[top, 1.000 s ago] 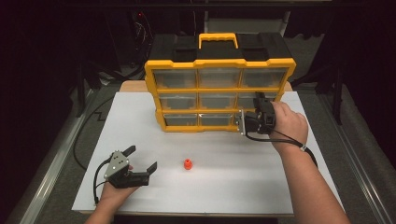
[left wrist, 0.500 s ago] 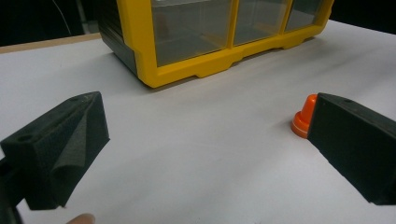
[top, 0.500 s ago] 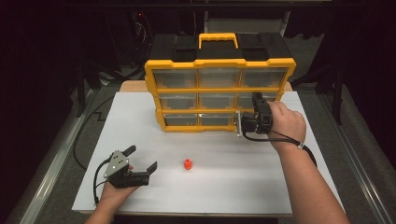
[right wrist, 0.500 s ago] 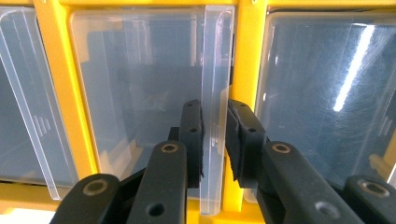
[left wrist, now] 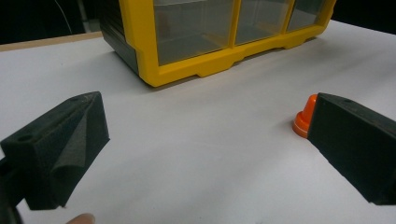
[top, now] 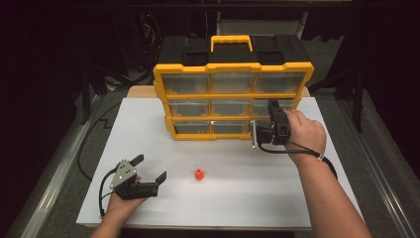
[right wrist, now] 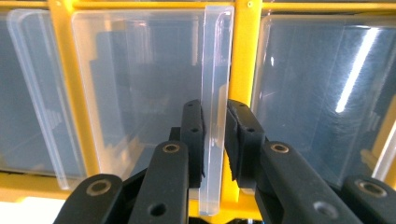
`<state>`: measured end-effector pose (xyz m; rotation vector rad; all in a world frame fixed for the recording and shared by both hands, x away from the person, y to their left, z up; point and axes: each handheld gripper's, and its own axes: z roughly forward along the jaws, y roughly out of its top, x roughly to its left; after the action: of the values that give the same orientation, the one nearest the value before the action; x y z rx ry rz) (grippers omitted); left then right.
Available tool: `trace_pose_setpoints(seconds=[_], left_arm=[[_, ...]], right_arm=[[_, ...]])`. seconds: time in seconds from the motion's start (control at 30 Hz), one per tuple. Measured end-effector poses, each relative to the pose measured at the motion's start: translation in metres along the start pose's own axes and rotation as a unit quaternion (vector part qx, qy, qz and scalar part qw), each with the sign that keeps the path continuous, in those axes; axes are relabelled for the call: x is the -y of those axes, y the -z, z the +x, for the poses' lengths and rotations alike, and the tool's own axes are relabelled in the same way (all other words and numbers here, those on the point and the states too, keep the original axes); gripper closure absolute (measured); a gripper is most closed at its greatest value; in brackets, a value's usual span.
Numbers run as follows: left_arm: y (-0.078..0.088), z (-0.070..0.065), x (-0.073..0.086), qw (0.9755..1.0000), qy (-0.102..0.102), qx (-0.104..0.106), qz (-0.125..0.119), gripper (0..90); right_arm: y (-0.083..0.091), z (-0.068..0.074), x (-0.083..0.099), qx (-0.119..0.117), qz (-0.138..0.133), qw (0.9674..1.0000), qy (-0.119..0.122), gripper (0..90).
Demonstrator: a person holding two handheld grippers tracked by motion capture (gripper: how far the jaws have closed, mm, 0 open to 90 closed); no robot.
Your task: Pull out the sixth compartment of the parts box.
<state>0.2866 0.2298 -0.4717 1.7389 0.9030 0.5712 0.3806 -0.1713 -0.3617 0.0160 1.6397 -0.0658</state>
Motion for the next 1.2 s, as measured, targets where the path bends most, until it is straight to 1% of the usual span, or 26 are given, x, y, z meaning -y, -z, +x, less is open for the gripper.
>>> trace_pose_setpoints(seconds=[0.1,0.13,0.2,0.23,0.3,0.37,0.43,0.5,0.53,0.57,0.67,0.93,0.97,1.03,1.1,1.2], left_arm=[[0.000,0.000,0.000,1.0000,-0.001,-0.001,-0.001,0.2],[0.000,0.000,0.000,1.0000,0.003,-0.002,-0.004,0.2],[0.000,0.000,0.000,1.0000,0.003,-0.002,-0.003,0.2],[0.000,0.001,0.000,1.0000,0.001,0.000,0.000,0.2],[0.000,0.001,0.000,1.0000,0.005,0.003,0.002,0.2],[0.000,0.002,0.000,1.0000,0.005,0.003,0.004,0.2],[-0.001,0.001,0.000,1.0000,0.006,0.004,0.004,0.2],[-0.001,0.001,0.000,1.0000,0.006,0.005,0.004,0.2],[-0.001,0.001,0.000,1.0000,0.007,0.005,0.003,0.2],[-0.001,0.001,0.000,1.0000,0.006,0.005,0.002,0.2],[-0.001,0.001,0.000,1.0000,0.007,0.005,0.003,0.2],[-0.002,0.001,0.001,0.9999,0.008,0.005,0.003,0.2],[-0.002,0.000,0.001,0.9999,0.008,0.006,0.003,0.2],[-0.002,0.000,0.000,0.9999,0.006,0.006,0.006,0.2],[-0.002,0.000,0.000,0.9999,0.008,0.006,0.003,0.2],[-0.001,0.001,0.000,0.9999,0.007,0.006,0.005,0.2]], right_arm=[[0.008,0.001,0.001,0.000,-0.001,1.0000,-0.002,78.7],[0.011,0.002,0.001,0.000,-0.001,1.0000,-0.003,78.7],[0.021,0.002,0.002,0.000,-0.005,1.0000,-0.002,78.7],[0.021,0.002,0.002,0.000,-0.005,1.0000,-0.002,78.7],[0.027,0.002,0.003,0.001,-0.008,1.0000,0.000,78.7],[0.034,0.003,0.004,0.000,-0.009,0.9999,-0.005,78.7],[0.038,0.003,0.004,0.000,-0.011,0.9999,-0.002,78.8],[0.045,0.004,0.005,-0.003,-0.013,0.9999,-0.006,78.8],[0.047,0.004,0.006,-0.002,-0.014,0.9999,-0.002,78.8],[0.047,0.004,0.006,-0.002,-0.014,0.9999,-0.002,78.8],[0.054,0.005,0.007,-0.002,-0.017,0.9998,-0.002,78.8],[0.070,0.005,0.009,0.002,-0.018,0.9998,-0.013,79.0],[0.072,0.005,0.009,0.004,-0.020,0.9997,-0.010,79.0],[0.076,0.006,0.009,0.003,-0.021,0.9997,-0.012,79.0],[0.079,0.006,0.010,0.003,-0.022,0.9997,-0.010,79.0],[0.085,0.006,0.011,0.005,-0.023,0.9997,-0.008,79.0]])
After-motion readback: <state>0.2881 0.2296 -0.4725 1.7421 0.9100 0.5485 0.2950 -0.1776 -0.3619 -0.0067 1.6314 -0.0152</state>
